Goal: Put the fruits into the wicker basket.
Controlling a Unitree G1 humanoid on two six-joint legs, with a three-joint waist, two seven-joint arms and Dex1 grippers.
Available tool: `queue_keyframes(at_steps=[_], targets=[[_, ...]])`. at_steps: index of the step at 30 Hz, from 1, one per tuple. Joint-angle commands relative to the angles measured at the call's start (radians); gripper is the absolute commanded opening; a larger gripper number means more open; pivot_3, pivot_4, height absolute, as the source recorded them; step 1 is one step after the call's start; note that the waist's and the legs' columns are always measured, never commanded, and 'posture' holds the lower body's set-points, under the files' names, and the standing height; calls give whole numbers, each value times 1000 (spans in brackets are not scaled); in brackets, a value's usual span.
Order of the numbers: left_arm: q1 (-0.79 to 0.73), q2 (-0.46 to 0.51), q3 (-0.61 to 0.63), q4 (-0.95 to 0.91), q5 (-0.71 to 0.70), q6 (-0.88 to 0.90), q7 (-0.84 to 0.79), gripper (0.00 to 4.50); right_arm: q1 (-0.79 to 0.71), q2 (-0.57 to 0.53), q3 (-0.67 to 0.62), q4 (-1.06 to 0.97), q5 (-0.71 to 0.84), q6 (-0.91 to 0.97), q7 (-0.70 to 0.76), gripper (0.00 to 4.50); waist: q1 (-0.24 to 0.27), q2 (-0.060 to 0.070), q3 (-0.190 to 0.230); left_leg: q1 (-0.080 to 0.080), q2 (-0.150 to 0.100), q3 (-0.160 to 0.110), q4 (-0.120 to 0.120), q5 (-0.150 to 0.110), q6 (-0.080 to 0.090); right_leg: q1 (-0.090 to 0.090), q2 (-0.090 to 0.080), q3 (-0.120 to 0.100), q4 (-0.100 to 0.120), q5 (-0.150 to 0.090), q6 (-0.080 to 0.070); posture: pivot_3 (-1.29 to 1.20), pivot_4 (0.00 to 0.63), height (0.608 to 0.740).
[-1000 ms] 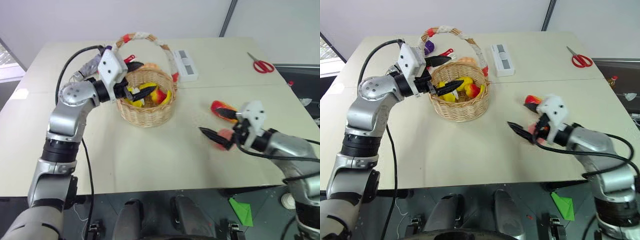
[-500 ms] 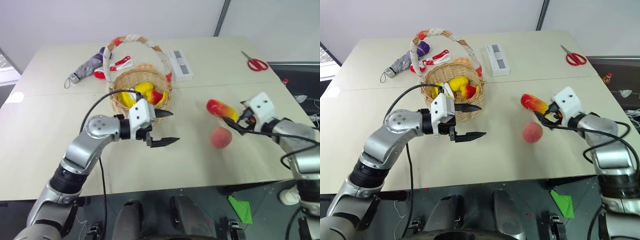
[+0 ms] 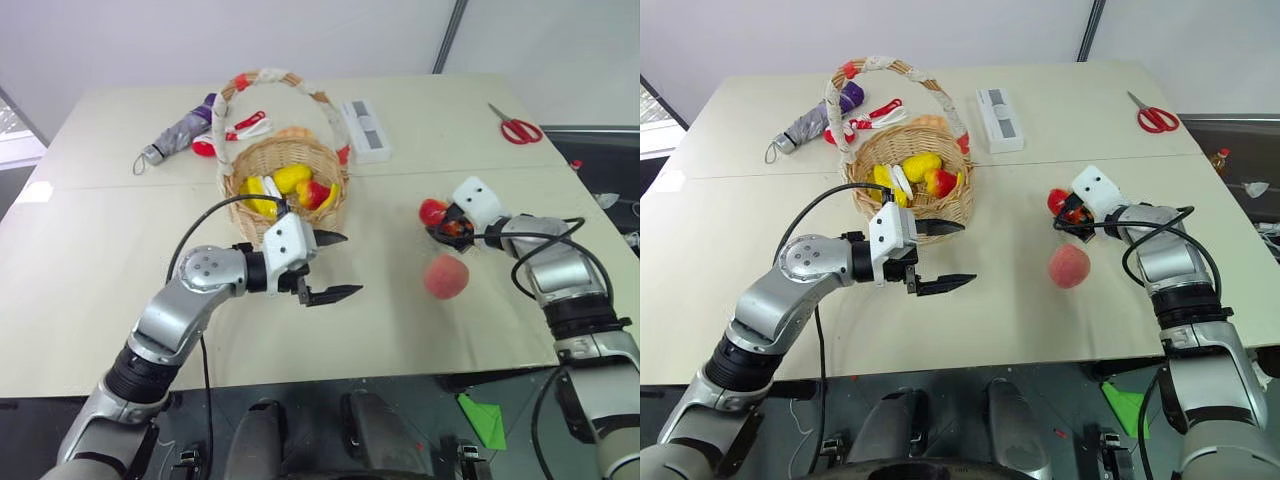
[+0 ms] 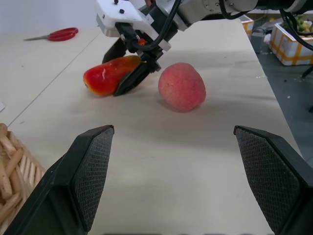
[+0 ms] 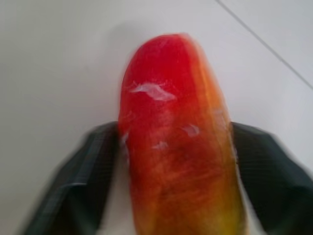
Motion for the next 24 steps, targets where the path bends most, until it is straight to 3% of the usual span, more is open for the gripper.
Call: queue_keyframes(at_steps=[1, 8, 11, 14, 19, 24], targets=[[10, 9, 43, -53, -20, 7, 13, 4234, -14, -14, -16, -51, -17, -30, 2, 1871, -1, 0, 0, 0, 0, 0, 0, 0, 0, 0, 0, 0, 0, 0, 0, 0, 150, 740], [64, 20, 234, -50, -133, 33, 50, 4234, 81, -80, -47, -404, 29, -216, 103, 1871, -1, 0, 0, 0, 1, 0, 0, 0, 0, -1, 0, 0, 0, 0, 0, 0, 150, 740], [122, 58, 340, -32, -178, 29, 39, 4234, 106, -39, -51, -633, 165, -120, 171, 1871, -5, 0, 0, 0, 3, -1, -1, 0, 0, -1, 1, 0, 0, 0, 0, 0, 150, 740], [164, 85, 408, -18, -206, 27, 37, 4234, 65, 40, 26, -729, 169, -69, 161, 1871, -3, 0, 0, 0, 5, -4, 0, 0, 0, -1, 2, -1, 0, 0, 0, 0, 150, 740], [202, 110, 482, -3, -236, 22, 39, 4234, -119, 278, 216, -619, 9, -46, 32, 1871, -5, 0, 0, 0, 5, -4, 1, 0, 0, -1, 2, -1, 1, 0, -1, 0, 150, 740], [234, 120, 471, -24, -228, 21, 51, 4234, -251, 411, 263, -385, -90, -89, -67, 1871, 4, 0, 0, -2, 4, -5, 0, 0, -1, -2, -1, -3, 0, 0, -1, 0, 150, 740]])
